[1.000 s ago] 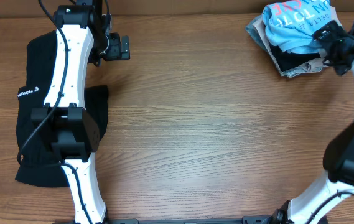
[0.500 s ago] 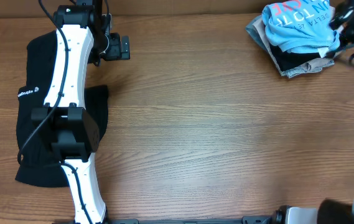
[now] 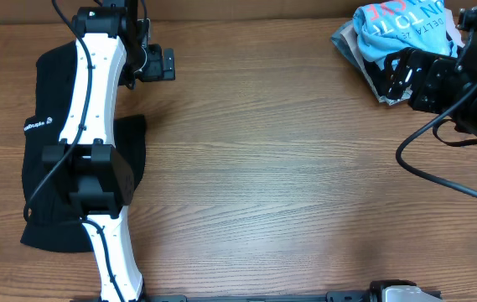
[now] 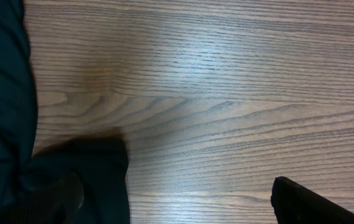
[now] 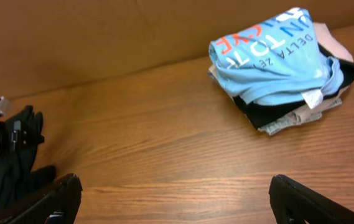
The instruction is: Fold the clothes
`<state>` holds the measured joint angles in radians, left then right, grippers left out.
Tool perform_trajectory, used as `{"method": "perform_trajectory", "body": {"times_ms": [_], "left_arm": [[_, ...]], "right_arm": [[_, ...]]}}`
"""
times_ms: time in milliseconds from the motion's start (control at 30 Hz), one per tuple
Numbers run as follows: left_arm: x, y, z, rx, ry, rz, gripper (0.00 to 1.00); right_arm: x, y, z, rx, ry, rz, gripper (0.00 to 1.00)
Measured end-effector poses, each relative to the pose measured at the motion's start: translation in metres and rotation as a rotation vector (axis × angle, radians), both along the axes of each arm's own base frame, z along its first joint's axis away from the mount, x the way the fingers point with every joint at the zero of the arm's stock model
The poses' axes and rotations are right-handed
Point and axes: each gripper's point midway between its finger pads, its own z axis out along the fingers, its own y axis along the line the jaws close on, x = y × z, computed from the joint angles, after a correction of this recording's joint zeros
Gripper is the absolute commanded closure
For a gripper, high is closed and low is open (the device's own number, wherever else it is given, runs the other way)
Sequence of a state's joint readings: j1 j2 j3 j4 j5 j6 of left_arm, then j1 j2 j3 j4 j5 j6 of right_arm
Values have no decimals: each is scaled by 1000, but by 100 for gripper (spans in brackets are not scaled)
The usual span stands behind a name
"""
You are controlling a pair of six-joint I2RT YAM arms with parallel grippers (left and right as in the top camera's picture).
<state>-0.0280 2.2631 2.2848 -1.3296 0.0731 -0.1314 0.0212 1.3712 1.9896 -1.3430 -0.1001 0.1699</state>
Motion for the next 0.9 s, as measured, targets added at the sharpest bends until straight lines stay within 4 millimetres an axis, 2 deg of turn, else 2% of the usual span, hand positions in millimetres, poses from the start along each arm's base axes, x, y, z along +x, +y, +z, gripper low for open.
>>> {"method": "perform_trajectory", "body": {"times_ms": [133, 333, 500, 600, 733, 900], "left_arm": [[0, 0, 0, 0, 0, 0, 0], [0, 0, 0, 0, 0, 0, 0], [0, 0, 0, 0, 0, 0, 0], [0, 0, 0, 0, 0, 0, 0], [0, 0, 0, 0, 0, 0, 0], [0, 0, 0, 0, 0, 0, 0]], "right_arm": [[-5, 0, -13, -3, 63, 1, 0], [-4, -1, -14, -6, 65, -1, 0], [19, 0, 2, -5, -87, 1, 0], [21, 0, -2, -2, -170, 3, 0], [6, 0, -21, 0, -264, 4, 0], [-27, 0, -71, 4, -341, 8, 0]]}}
